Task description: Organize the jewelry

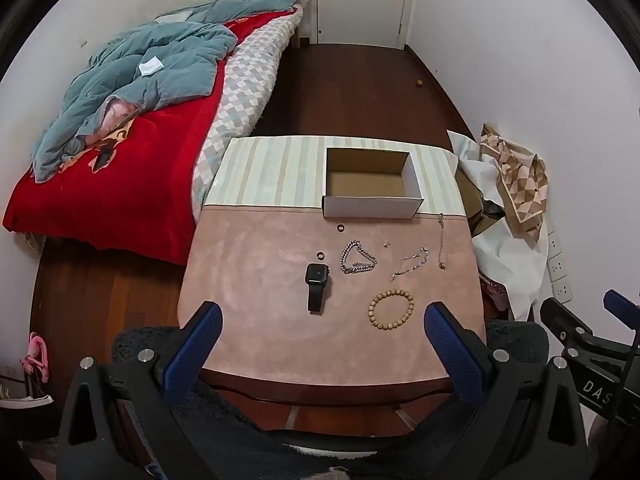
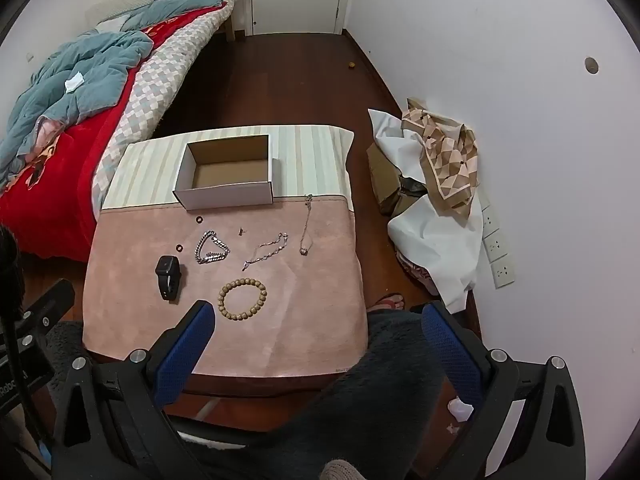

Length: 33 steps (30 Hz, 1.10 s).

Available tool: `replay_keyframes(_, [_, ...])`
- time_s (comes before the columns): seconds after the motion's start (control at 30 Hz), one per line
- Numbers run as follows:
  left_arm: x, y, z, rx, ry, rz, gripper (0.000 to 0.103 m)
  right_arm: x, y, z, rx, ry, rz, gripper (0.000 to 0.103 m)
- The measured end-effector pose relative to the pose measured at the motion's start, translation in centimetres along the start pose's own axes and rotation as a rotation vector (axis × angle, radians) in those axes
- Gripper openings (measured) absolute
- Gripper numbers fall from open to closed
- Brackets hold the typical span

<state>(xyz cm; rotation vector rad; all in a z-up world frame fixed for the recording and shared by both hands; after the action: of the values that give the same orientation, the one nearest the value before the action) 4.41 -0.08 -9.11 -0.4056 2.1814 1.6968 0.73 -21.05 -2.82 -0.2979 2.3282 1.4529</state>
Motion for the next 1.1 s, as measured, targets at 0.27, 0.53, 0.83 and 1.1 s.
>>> replay_keyframes(0.27, [-0.1,-0.7,-0.3,0.005,-0.010,0.007,0.103,0.0,0.2,0.0,-0.001,0.004,0.003,0.103])
replay_keyframes(0.53, [-0.2,0.0,0.3,0.007,0.010,-0.016,0.103,-0.1,0.4,-0.1,0.004,0.002,0.001,0.103])
replay_keyframes(0.83, [-0.2,0.5,0.6,0.004,0.007,-0.021,0.103,-0.4,0.6,-0.5,0.004,0.000,-0.004,0.103])
replay_keyframes(1.1, [-0.3,1.3,0.3,0.001,0.002,-0.026,0.103,-0.1,0.9,-0.5,0.007,0.003,-0.011,0.103])
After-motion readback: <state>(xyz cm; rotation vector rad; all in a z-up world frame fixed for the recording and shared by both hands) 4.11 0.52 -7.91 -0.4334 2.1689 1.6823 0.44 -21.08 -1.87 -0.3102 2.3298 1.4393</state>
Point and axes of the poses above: each gripper's, at about its wrist camera, not at the fingertips, and y roughly against the way its jaws point, z to its left, x to its underside, the point moved 10 cm from there along -y, roughly the way its jaws point, and after that the axes turned 14 degrees about x, right-handed, at the moved point
